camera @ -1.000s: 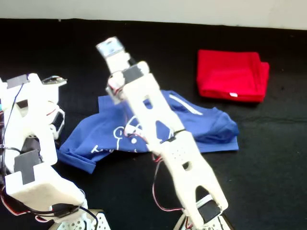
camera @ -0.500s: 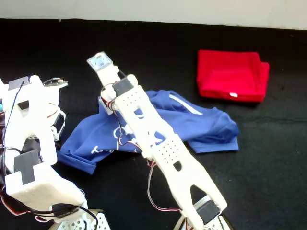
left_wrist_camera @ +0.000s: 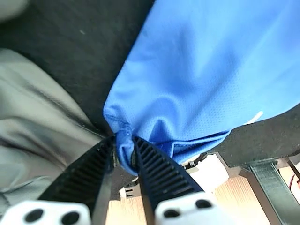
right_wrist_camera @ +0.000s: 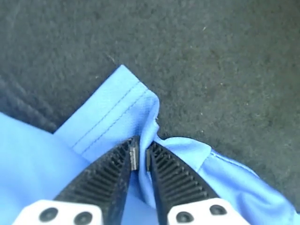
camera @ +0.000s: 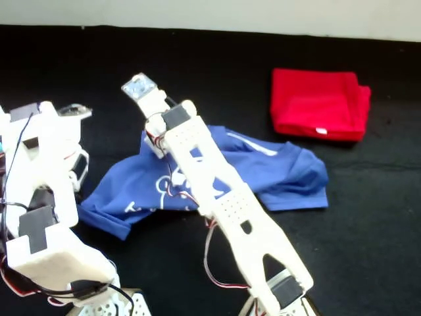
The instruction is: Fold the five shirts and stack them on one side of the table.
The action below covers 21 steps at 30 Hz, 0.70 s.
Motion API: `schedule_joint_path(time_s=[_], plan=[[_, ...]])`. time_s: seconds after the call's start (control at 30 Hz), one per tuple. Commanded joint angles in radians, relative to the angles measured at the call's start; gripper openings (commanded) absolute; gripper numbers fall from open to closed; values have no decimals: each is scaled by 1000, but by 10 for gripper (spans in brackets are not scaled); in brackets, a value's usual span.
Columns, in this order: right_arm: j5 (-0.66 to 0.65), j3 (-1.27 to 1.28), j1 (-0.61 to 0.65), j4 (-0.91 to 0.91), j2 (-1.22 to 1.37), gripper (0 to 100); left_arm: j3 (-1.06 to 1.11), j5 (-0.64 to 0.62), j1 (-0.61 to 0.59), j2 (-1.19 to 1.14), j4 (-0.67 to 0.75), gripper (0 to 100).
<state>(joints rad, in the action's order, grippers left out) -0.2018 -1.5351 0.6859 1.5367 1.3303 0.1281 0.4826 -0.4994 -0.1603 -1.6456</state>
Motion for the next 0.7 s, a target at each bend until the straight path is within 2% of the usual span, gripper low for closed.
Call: schedule_joint_path(time_s=[0.0, 0.23, 0.33, 0.67], plan=[[-14, -113, -79, 44, -99, 5, -128, 0, 15, 18, 6, 10], [-11, -208, -255, 127, -311, 5, -489, -87, 30, 15, -40, 10], [-11, -206, -298, 131, -443, 5, -657, -92, 77, 15, -110, 10], [-14, -203, -404, 59, -730, 5, -1061, -92, 168, 19, -117, 10]])
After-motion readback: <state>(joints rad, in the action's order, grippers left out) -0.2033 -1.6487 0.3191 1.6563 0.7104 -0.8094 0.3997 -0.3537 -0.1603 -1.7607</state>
